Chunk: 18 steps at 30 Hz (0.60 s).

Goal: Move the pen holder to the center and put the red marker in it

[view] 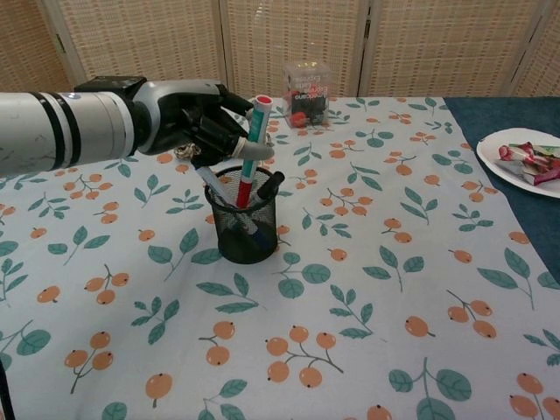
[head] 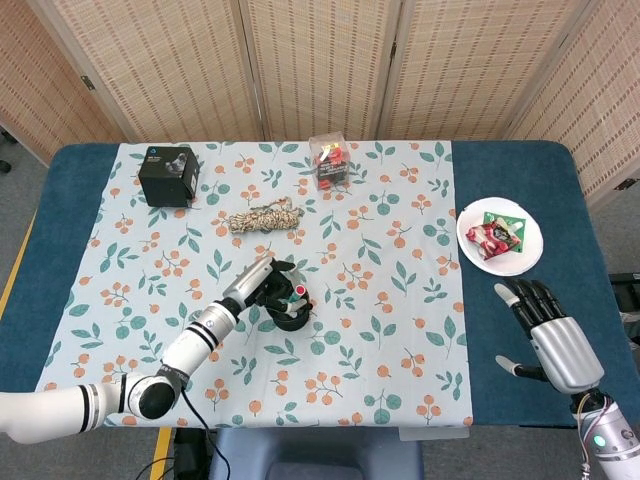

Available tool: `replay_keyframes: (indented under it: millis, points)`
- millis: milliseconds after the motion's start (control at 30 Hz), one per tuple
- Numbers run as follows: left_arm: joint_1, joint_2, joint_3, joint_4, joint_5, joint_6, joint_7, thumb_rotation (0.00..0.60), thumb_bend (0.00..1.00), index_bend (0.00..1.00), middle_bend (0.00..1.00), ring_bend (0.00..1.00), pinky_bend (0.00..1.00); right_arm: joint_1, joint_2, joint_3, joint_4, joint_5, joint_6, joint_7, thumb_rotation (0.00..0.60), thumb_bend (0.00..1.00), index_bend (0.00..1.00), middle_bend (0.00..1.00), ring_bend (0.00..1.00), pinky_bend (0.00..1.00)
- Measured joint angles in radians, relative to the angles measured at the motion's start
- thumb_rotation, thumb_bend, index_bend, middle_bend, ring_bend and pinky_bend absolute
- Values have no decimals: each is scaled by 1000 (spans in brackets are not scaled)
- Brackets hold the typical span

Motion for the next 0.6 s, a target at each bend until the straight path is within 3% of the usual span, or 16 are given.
replay_keyframes:
  millis: [67, 200, 433, 600]
  points:
    - [10, -6, 2, 10, 20, -4, -9, 600, 181, 257, 909, 852, 872, -1, -1, 0, 1, -1, 2, 0, 600, 117, 0, 0, 0, 0]
    - [21, 10, -7, -4, 26, -18, -33, 600, 104, 21, 838, 760, 806, -1, -2, 1, 2, 0, 1, -1, 600, 118, 0, 0, 0, 0]
    - [46, 106, -15, -88, 32, -9, -13, 600, 93, 0, 779, 658, 767, 2, -2, 2, 2, 5, -6, 2, 600, 117, 0, 0, 0, 0]
    - [100, 259, -3, -219, 86, 39, 39, 600, 91, 0, 628, 488, 718, 0, -2, 2, 1, 6, -3, 2, 600, 118, 0, 0, 0, 0]
